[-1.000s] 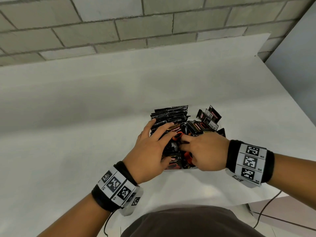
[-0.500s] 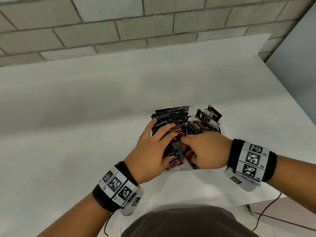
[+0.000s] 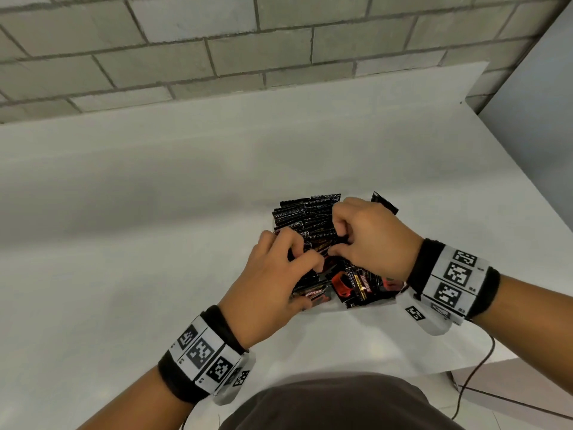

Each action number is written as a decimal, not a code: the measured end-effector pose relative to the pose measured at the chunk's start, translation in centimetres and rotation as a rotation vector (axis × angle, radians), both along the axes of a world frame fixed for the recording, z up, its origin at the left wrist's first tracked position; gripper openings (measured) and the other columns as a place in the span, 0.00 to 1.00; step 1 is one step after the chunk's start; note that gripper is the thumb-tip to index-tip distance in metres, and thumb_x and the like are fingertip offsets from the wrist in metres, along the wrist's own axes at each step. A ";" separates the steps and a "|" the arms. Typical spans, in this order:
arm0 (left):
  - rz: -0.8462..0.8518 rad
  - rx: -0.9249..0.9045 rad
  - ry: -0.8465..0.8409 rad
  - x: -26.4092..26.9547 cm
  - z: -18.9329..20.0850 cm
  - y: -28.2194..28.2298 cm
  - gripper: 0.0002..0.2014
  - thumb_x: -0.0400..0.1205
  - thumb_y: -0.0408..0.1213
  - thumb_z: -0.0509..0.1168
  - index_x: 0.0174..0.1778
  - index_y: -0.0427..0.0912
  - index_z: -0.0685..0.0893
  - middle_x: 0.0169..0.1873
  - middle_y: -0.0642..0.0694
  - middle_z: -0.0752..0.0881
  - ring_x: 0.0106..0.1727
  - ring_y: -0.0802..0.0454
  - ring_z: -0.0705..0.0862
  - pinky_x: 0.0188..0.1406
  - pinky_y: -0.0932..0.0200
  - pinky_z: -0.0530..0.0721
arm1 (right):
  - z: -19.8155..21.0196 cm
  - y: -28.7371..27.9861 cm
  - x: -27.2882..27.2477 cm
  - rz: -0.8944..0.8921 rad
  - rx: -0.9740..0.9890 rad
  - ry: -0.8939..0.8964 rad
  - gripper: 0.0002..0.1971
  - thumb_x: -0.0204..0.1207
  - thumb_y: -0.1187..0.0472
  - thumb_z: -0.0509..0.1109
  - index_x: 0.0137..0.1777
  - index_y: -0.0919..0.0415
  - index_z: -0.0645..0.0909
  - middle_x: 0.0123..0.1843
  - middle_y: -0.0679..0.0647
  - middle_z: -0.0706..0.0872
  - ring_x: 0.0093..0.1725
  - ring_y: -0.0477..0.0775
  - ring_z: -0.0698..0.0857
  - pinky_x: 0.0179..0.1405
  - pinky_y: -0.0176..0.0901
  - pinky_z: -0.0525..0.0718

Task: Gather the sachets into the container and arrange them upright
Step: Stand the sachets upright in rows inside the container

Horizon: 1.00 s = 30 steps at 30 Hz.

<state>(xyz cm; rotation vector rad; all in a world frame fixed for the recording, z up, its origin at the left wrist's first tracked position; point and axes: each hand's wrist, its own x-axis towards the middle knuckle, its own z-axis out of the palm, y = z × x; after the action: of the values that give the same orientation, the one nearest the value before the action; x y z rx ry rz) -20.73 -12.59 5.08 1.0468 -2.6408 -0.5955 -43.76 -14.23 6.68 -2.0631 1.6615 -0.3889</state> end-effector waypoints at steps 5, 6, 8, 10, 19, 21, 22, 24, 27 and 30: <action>-0.090 0.023 -0.051 -0.1 -0.8 0.0 0.16 0.77 0.32 0.77 0.55 0.52 0.83 0.53 0.54 0.79 0.52 0.50 0.77 0.45 0.51 0.84 | 0.0 -0.7 0.4 0.090 0.044 0.028 0.13 0.71 0.60 0.82 0.47 0.54 0.80 0.40 0.43 0.76 0.37 0.39 0.75 0.39 0.41 0.76; -0.092 0.010 -0.050 -0.1 -0.9 -0.1 0.17 0.76 0.29 0.76 0.55 0.51 0.84 0.53 0.53 0.81 0.50 0.48 0.80 0.44 0.52 0.85 | -0.1 -0.9 0.4 0.097 0.037 0.059 0.10 0.72 0.61 0.81 0.46 0.55 0.81 0.39 0.41 0.75 0.37 0.38 0.74 0.39 0.40 0.73; -0.080 0.003 -0.037 0.2 -0.9 -0.5 0.18 0.74 0.24 0.76 0.54 0.49 0.87 0.51 0.52 0.84 0.47 0.48 0.84 0.41 0.60 0.81 | 0.0 -1.0 0.3 0.101 0.035 0.089 0.08 0.74 0.60 0.80 0.45 0.55 0.82 0.36 0.39 0.74 0.36 0.37 0.73 0.38 0.38 0.71; -0.054 0.029 -0.026 0.3 -0.4 -0.8 0.19 0.73 0.24 0.76 0.54 0.49 0.87 0.52 0.53 0.84 0.48 0.50 0.84 0.43 0.63 0.77 | 0.2 -1.0 0.3 0.093 0.047 0.090 0.08 0.73 0.60 0.80 0.45 0.55 0.82 0.36 0.39 0.75 0.36 0.39 0.74 0.39 0.39 0.74; 0.138 0.215 0.007 1.5 0.7 -0.2 0.24 0.72 0.45 0.82 0.56 0.54 0.75 0.50 0.64 0.70 0.47 0.65 0.77 0.42 0.71 0.75 | 1.8 1.7 0.4 0.156 0.207 0.049 0.13 0.71 0.58 0.80 0.53 0.52 0.82 0.34 0.45 0.88 0.34 0.40 0.85 0.37 0.31 0.81; 0.201 0.260 0.004 2.1 0.4 -0.1 0.26 0.70 0.47 0.84 0.54 0.55 0.74 0.48 0.64 0.73 0.47 0.66 0.78 0.41 0.71 0.76 | 1.2 2.3 0.9 0.203 0.308 0.114 0.23 0.69 0.53 0.82 0.62 0.51 0.79 0.36 0.44 0.87 0.38 0.43 0.86 0.42 0.41 0.86; 0.223 0.279 0.017 2.2 0.1 -0.1 0.26 0.69 0.46 0.85 0.54 0.55 0.75 0.47 0.63 0.75 0.45 0.64 0.79 0.41 0.70 0.77 | 0.8 2.3 1.2 0.210 0.342 0.127 0.25 0.68 0.50 0.83 0.63 0.51 0.79 0.37 0.42 0.85 0.39 0.44 0.85 0.43 0.44 0.86; 0.252 0.312 0.055 2.2 -0.2 0.0 0.26 0.68 0.45 0.85 0.54 0.55 0.76 0.46 0.61 0.78 0.41 0.61 0.80 0.41 0.67 0.81 | 0.0 2.1 2.0 0.202 0.359 0.106 0.21 0.69 0.51 0.83 0.58 0.53 0.80 0.35 0.38 0.80 0.38 0.43 0.83 0.39 0.41 0.84; 0.264 0.296 0.091 2.0 -0.7 0.2 0.24 0.68 0.42 0.86 0.52 0.53 0.78 0.43 0.59 0.80 0.38 0.59 0.80 0.41 0.65 0.82 | -0.8 1.7 3.0 0.204 0.340 0.073 0.10 0.71 0.59 0.80 0.46 0.56 0.81 0.33 0.40 0.80 0.36 0.45 0.83 0.37 0.40 0.81; 0.269 0.246 0.117 2.3 -0.9 -0.3 0.22 0.68 0.39 0.85 0.49 0.52 0.80 0.40 0.59 0.80 0.38 0.60 0.81 0.40 0.70 0.79 | -0.9 1.5 3.6 0.162 0.371 0.011 0.09 0.73 0.61 0.79 0.42 0.55 0.80 0.32 0.42 0.83 0.32 0.48 0.86 0.32 0.38 0.84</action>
<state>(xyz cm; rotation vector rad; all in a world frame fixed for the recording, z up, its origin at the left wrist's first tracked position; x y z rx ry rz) -18.38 -12.84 4.22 1.3629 -2.3144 -0.9046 -40.13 -12.70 5.75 -1.9010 1.4321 -0.0117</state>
